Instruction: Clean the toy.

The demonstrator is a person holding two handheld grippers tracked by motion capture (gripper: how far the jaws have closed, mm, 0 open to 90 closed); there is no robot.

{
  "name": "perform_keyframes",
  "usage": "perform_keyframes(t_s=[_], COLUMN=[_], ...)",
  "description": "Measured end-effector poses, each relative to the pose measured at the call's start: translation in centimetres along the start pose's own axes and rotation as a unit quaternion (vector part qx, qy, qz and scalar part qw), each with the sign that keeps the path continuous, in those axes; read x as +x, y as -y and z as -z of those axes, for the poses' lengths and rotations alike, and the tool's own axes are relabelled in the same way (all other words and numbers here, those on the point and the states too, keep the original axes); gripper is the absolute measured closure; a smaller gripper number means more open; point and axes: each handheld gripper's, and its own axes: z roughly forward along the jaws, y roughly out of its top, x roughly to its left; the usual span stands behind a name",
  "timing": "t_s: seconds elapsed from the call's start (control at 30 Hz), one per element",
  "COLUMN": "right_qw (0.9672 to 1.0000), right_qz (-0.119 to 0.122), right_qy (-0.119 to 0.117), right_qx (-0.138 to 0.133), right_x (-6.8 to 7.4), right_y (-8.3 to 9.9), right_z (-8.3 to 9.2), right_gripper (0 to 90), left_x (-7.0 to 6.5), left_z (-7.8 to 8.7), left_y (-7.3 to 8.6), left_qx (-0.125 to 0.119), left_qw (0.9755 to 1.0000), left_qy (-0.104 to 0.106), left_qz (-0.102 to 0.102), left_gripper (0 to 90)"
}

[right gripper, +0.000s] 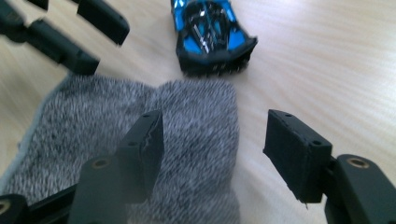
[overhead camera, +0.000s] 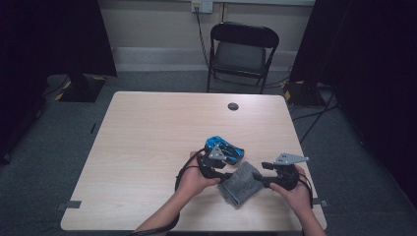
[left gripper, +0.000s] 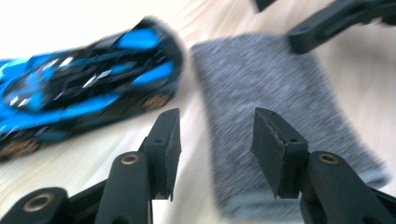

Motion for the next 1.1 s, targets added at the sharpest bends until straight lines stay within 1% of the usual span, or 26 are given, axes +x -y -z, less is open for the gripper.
perform_keyframes(t_s=[0.03,0.07,0.1,0.17,0.27,0.33,0.37,0.4,0.43,0.47,0.5,0.53,0.57,0.6,0.63,0.67,0.7,0.73,0.77,0.83,0.87,0.9,0.97,1.0,1.03,1.1], right_qw=[1.0,0.9999,0.9999,0.9998,0.9996,0.9994,0.9994,0.9992,0.9991,0.999,0.999,0.9989,0.9989,0.9986,0.9985,0.9983,0.9983,0.9979,0.9976,0.9976,0.9975,0.9975,0.998,0.9981,0.9981,0.9986], right_qz=[0.0,0.005,0.005,0.005,0.001,0.006,0.006,0.009,0.007,0.004,0.004,0.002,0.002,-0.001,-0.003,-0.009,-0.009,-0.013,-0.016,-0.021,-0.029,-0.029,-0.028,-0.027,-0.027,-0.027], right_qy=[0.0,0.002,0.002,0.003,0.004,0.01,0.01,0.016,0.018,0.024,0.024,0.028,0.028,0.037,0.039,0.045,0.045,0.053,0.059,0.06,0.062,0.062,0.056,0.056,0.056,0.046], right_qx=[0.0,0.009,0.009,0.018,0.026,0.034,0.034,0.036,0.038,0.038,0.038,0.037,0.037,0.039,0.038,0.037,0.037,0.035,0.033,0.028,0.019,0.019,0.006,0.006,0.006,-0.002], right_x=[0.0,0.0,0.0,-0.1,-0.4,-0.8,-0.8,-1.2,-1.5,-1.7,-1.7,-2.2,-2.2,-2.7,-3.0,-3.2,-3.2,-3.5,-3.6,-3.6,-3.4,-3.4,-2.7,-2.4,-2.4,-1.7], right_y=[0.0,0.4,0.4,0.7,1.0,0.9,0.9,0.8,0.7,0.7,0.7,0.5,0.5,0.4,0.3,0.2,0.2,0.1,0.0,-0.1,-0.2,-0.2,-0.4,-0.5,-0.5,-0.7], right_z=[0.0,-0.2,-0.2,-0.5,-0.9,-1.2,-1.2,-1.4,-1.5,-1.5,-1.5,-1.7,-1.7,-1.9,-2.0,-2.0,-2.0,-2.1,-2.0,-1.9,-1.5,-1.5,-0.8,-0.5,-0.5,-0.2], right_gripper=[36.8,36.6,36.6,36.6,36.6,36.8,36.8,36.9,36.9,36.9,36.9,37.2,37.2,37.1,37.2,37.4,37.4,37.7,37.8,37.9,37.8,37.8,37.9,37.9,37.9,38.7], left_x=[0.0,0.3,0.3,0.2,-0.2,-0.6,-0.6,-1.1,-1.1,-1.5,-1.5,-1.8,-2.0,-2.6,-2.9,-2.9,-3.2,-3.9,-3.9,-4.5,-4.7,-4.7,-4.3,-4.3,-4.0,-3.4], left_z=[0.0,-0.1,-0.1,-0.2,-0.6,-0.8,-0.8,-1.1,-1.1,-1.4,-1.4,-1.6,-1.8,-2.4,-2.8,-2.8,-3.2,-4.0,-4.0,-4.6,-4.6,-4.6,-4.0,-4.0,-3.6,-2.7], left_y=[0.0,0.5,0.5,0.8,1.2,1.2,1.2,1.2,1.2,1.0,1.0,0.9,0.8,0.5,0.4,0.4,0.2,-0.2,-0.2,-0.5,-0.8,-0.8,-1.1,-1.1,-1.2,-1.3], left_qx=[0.0,0.008,0.008,0.013,0.015,0.018,0.018,0.019,0.019,0.017,0.017,0.015,0.013,0.012,0.01,0.01,0.007,0.002,0.002,-0.002,-0.004,-0.004,-0.009,-0.009,-0.009,-0.018], left_qw=[1.0,0.9999,0.9999,0.9999,0.9997,0.9995,0.9995,0.9991,0.9991,0.9987,0.9987,0.9986,0.9984,0.9979,0.9976,0.9976,0.9972,0.9967,0.9967,0.9963,0.9967,0.9967,0.9977,0.9977,0.998,0.9989], left_qy=[0.0,0.004,0.004,0.007,0.017,0.026,0.026,0.037,0.037,0.046,0.046,0.049,0.054,0.063,0.067,0.067,0.073,0.08,0.08,0.085,0.078,0.078,0.065,0.065,0.058,0.042], left_qz=[0.0,0.006,0.006,0.005,-0.001,-0.003,-0.003,-0.007,-0.007,-0.009,-0.009,-0.01,-0.011,-0.012,-0.012,-0.012,-0.012,-0.015,-0.015,-0.015,-0.019,-0.019,-0.019,-0.019,-0.022,-0.013], left_gripper=[53.0,55.8,56.8,57.8,58.5,59.0,60.8,61.3,61.3,61.6,61.7,61.7,61.7,61.6,61.3,61.3,61.3,60.3,58.9,57.4,55.3,53.3,51.3,50.2,50.2,46.7])
